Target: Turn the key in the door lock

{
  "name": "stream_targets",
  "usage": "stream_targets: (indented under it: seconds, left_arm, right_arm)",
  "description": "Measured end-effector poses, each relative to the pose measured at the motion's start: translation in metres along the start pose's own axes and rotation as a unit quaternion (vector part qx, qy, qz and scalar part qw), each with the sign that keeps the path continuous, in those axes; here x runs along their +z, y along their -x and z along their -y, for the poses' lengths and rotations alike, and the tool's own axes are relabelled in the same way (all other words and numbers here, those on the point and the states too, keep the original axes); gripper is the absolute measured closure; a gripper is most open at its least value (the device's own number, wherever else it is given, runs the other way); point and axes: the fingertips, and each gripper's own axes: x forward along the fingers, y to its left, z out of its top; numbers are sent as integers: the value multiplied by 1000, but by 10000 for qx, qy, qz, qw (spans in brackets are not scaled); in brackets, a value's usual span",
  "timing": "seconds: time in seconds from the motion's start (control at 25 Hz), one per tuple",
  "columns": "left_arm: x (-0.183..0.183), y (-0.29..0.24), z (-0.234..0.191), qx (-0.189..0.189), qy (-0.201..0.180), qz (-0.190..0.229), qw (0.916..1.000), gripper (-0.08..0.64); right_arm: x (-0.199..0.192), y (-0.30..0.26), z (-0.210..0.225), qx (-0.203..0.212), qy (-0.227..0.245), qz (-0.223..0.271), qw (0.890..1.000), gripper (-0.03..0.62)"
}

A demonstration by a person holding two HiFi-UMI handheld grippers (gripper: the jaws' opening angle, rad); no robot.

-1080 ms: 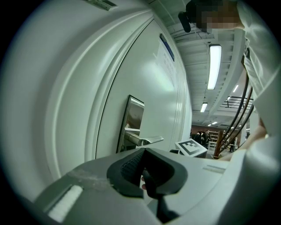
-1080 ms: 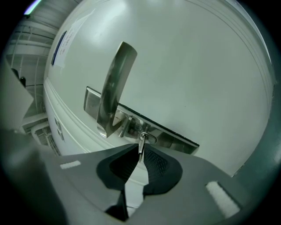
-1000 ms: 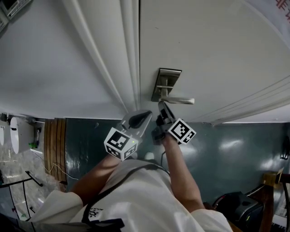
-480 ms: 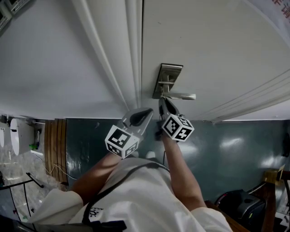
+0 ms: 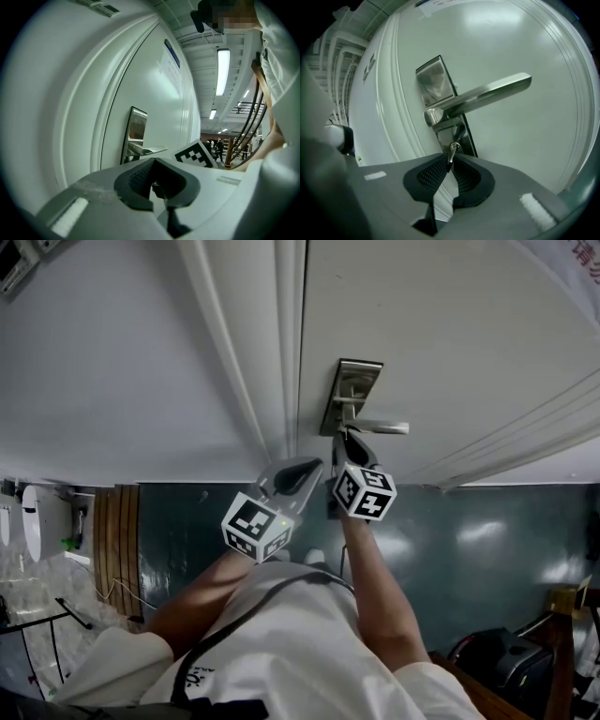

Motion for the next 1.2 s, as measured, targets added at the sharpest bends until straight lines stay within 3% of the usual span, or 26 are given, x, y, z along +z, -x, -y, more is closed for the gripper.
stream_targets:
  seconds: [0.4, 0.72, 1.2]
  left_arm:
    - [-2, 11, 9, -51, -53, 0, 10000, 555]
    - [-1, 21, 6, -38, -79, 35, 10000, 555]
    - [1, 31, -5, 16, -109, 67, 9999, 555]
  right_arm:
    - [-1, 1, -2, -273, 852, -169, 9958, 543]
    - [-1, 1, -3, -439, 1215, -261, 9913, 541]
    - [-1, 0, -6, -737, 1945, -351, 9775, 538]
